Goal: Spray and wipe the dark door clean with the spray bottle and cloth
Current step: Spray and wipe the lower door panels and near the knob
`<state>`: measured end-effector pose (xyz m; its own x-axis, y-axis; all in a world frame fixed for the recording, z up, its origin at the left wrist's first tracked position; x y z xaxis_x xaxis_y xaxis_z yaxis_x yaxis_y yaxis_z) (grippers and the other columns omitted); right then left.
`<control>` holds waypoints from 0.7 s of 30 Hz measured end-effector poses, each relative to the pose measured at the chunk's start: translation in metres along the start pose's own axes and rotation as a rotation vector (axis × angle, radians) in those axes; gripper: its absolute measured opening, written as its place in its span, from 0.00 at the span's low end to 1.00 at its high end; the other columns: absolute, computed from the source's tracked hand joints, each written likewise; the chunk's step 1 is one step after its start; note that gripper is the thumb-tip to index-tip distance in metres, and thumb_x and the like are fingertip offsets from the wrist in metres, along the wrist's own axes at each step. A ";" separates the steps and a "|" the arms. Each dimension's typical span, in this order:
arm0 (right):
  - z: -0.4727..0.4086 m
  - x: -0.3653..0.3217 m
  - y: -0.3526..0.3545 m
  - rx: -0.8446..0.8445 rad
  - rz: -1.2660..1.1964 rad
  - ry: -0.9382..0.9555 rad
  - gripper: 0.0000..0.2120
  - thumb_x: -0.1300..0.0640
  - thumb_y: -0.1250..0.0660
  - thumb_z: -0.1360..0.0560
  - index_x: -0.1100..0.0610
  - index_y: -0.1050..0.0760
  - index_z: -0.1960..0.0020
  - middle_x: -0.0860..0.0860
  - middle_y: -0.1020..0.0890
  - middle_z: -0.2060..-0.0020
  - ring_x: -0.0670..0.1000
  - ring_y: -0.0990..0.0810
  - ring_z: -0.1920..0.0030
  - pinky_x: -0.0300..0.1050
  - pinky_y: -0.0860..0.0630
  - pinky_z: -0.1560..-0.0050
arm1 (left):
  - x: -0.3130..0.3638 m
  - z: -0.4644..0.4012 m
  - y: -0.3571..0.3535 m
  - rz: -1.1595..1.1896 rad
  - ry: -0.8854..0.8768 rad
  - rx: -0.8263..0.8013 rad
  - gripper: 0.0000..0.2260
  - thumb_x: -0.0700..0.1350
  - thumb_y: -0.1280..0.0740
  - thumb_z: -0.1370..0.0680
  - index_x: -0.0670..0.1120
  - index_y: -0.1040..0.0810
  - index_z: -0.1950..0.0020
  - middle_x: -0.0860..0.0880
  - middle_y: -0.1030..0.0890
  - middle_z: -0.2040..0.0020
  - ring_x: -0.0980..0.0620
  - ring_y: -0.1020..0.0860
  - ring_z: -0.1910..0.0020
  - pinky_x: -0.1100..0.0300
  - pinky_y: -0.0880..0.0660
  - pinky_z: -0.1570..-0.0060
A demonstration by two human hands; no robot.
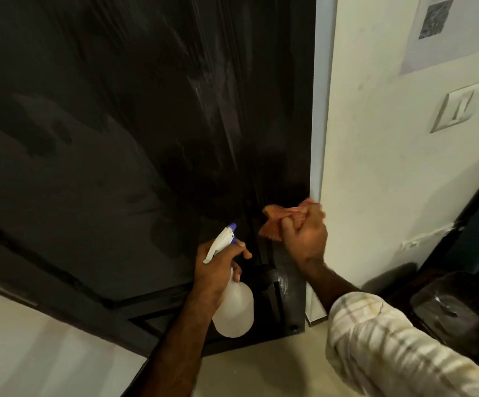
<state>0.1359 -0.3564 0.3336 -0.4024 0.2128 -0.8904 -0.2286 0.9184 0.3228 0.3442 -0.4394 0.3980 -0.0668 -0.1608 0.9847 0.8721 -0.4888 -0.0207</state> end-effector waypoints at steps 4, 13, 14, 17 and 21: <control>0.014 0.005 -0.016 -0.008 -0.948 -0.857 0.20 0.41 0.29 0.19 0.57 0.17 0.41 0.57 0.16 0.50 0.56 0.15 0.55 0.49 0.20 0.48 | -0.003 0.005 0.005 -0.028 -0.010 -0.008 0.07 0.36 0.28 0.21 0.35 0.20 0.44 0.34 0.15 0.55 0.49 0.27 0.76 0.58 0.30 0.75; 0.013 -0.012 -0.001 -0.301 -0.943 -0.895 0.20 0.40 0.36 0.17 0.58 0.20 0.48 0.53 0.21 0.60 0.52 0.21 0.64 0.42 0.24 0.63 | -0.015 0.009 0.011 -0.038 0.048 -0.005 0.15 0.38 0.27 0.21 0.34 0.22 0.36 0.37 0.14 0.55 0.49 0.26 0.74 0.57 0.28 0.74; 0.012 -0.018 0.001 -0.202 -0.743 -0.742 0.18 0.40 0.33 0.17 0.57 0.22 0.45 0.51 0.19 0.57 0.52 0.18 0.61 0.41 0.24 0.66 | -0.016 0.008 0.012 -0.039 0.050 0.001 0.16 0.38 0.27 0.21 0.34 0.23 0.35 0.37 0.14 0.55 0.48 0.26 0.74 0.57 0.28 0.74; 0.017 -0.024 -0.012 -0.065 0.128 -0.114 0.25 0.46 0.26 0.24 0.56 0.28 0.32 0.58 0.24 0.37 0.63 0.20 0.43 0.54 0.18 0.48 | -0.013 0.009 0.015 -0.036 0.053 0.006 0.18 0.39 0.26 0.21 0.34 0.24 0.33 0.38 0.14 0.55 0.48 0.26 0.73 0.57 0.28 0.74; 0.027 -0.016 -0.028 -0.223 0.771 0.632 0.22 0.55 0.24 0.29 0.53 0.18 0.35 0.59 0.24 0.34 0.68 0.26 0.35 0.75 0.29 0.34 | -0.009 0.011 0.015 -0.016 0.060 0.001 0.18 0.39 0.26 0.21 0.39 0.25 0.33 0.38 0.13 0.55 0.48 0.25 0.73 0.57 0.27 0.74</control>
<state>0.1726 -0.3764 0.3297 -0.8891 0.4459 -0.1038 0.1564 0.5090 0.8464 0.3634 -0.4360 0.3908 -0.1097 -0.2044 0.9727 0.8710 -0.4913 -0.0050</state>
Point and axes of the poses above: each hand's wrist, its own z-axis away from the middle knuckle, its own y-axis out of the back of the hand, x = y × z, the point moved 3 cm from there along -z, towards the middle knuckle
